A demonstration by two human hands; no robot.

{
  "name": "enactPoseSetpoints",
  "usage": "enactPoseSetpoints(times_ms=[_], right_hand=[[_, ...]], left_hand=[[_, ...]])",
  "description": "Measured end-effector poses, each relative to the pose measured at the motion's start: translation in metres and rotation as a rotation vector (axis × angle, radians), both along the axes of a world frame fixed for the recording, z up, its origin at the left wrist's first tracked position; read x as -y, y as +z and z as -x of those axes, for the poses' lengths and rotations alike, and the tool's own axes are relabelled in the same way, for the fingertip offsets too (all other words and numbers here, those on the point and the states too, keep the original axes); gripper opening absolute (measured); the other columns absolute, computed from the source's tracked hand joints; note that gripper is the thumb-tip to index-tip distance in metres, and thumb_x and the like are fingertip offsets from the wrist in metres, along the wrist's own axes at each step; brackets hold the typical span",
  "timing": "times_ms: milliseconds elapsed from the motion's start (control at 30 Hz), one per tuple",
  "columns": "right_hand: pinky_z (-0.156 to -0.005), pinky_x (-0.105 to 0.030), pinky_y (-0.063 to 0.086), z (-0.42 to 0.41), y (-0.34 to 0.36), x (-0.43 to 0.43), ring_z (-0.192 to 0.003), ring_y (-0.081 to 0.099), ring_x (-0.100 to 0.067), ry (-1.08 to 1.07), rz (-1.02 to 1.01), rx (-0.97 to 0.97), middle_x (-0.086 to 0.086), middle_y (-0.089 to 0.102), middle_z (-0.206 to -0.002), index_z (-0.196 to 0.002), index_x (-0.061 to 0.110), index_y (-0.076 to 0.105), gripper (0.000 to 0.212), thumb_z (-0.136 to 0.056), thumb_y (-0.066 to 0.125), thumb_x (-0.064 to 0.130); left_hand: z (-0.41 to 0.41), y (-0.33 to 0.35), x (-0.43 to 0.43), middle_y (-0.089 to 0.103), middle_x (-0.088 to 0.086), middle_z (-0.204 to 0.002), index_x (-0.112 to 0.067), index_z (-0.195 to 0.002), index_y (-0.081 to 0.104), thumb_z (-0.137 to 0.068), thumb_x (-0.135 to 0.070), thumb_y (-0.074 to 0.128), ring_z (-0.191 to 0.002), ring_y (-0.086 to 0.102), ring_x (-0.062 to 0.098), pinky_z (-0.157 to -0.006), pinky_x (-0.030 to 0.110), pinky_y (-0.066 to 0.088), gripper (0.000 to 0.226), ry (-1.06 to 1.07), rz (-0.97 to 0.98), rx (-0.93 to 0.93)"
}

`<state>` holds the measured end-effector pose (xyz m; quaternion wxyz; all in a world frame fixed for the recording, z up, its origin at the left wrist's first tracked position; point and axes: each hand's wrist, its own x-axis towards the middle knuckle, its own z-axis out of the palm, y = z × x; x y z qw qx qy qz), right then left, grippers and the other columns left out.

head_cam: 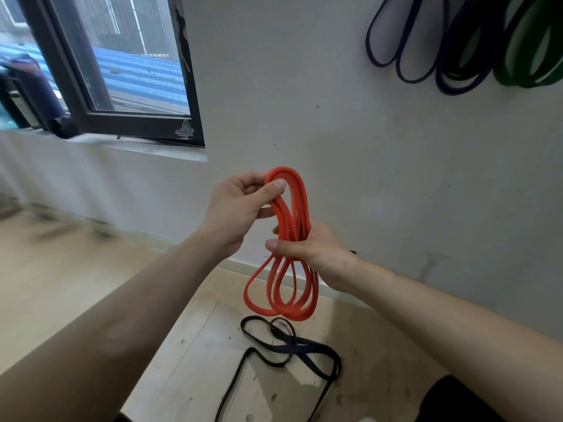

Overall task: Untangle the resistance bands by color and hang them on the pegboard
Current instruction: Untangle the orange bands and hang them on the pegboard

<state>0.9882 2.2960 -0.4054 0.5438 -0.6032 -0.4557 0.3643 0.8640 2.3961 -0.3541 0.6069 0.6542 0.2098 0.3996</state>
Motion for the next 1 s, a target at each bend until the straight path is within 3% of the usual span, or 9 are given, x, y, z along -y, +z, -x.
enactPoseSetpoints(times_ms=[167,367,533,700,767,1000], right_hand=[[-0.078,-0.033,0.059,-0.005,0.002,-0.003,-0.081,0.074,-0.026,-0.008,-0.05,-0.073,-0.011,0.072,-0.084,-0.101,-0.001,0.067,0.017,-0.088,0.074,0.008],[-0.077,-0.032,0.055,-0.011,0.006,0.002,-0.078,0.068,-0.021,0.049,0.001,-0.035,-0.003,0.067,-0.076,-0.096,0.008,0.065,0.008,-0.093,0.069,0.014],[-0.075,-0.031,0.056,-0.016,0.018,0.005,-0.075,0.064,-0.021,0.033,-0.005,-0.032,-0.007,0.062,-0.076,-0.093,0.006,0.065,0.008,-0.093,0.068,0.013],[-0.066,-0.027,0.053,-0.023,0.045,0.0,-0.069,0.063,-0.019,-0.081,-0.046,-0.044,-0.009,0.063,-0.074,-0.088,0.008,0.065,0.008,-0.093,0.069,0.013],[-0.064,-0.027,0.052,-0.028,0.063,-0.006,-0.067,0.063,-0.017,-0.121,-0.071,-0.005,-0.007,0.064,-0.072,-0.085,0.011,0.067,0.009,-0.092,0.07,0.014],[-0.069,-0.029,0.056,-0.064,0.159,-0.027,-0.07,0.065,-0.018,-0.206,-0.158,0.118,-0.006,0.066,-0.075,-0.091,0.01,0.07,0.009,-0.094,0.069,0.018]], left_hand=[[0.005,0.001,-0.008,0.072,0.002,-0.083,-0.009,-0.1,0.073,-0.095,-0.016,0.069,-0.08,0.068,0.01,-0.076,0.027,0.058,0.01,0.019,0.031,0.007],[0.009,-0.021,-0.005,0.076,0.0,-0.113,-0.017,-0.118,0.07,-0.082,-0.045,0.07,-0.108,0.071,0.011,-0.092,0.031,0.053,0.046,-0.132,0.127,-0.169],[-0.004,-0.034,0.01,0.079,0.006,-0.106,-0.01,-0.111,0.075,-0.097,-0.027,0.065,-0.108,0.073,0.019,-0.101,0.039,0.052,0.024,-0.082,0.18,-0.116],[-0.026,-0.011,0.01,0.077,0.014,-0.108,0.0,-0.111,0.072,-0.102,-0.025,0.057,-0.102,0.073,0.019,-0.087,0.029,0.055,0.031,-0.101,0.276,-0.021],[-0.039,0.008,0.003,0.077,0.015,-0.108,0.003,-0.112,0.07,-0.104,-0.025,0.054,-0.1,0.072,0.02,-0.088,0.032,0.054,0.033,-0.108,0.294,-0.005],[-0.086,0.102,-0.029,0.079,0.01,-0.105,-0.005,-0.103,0.073,-0.103,-0.031,0.057,-0.102,0.072,0.019,-0.093,0.035,0.055,0.03,-0.116,0.13,0.018]])
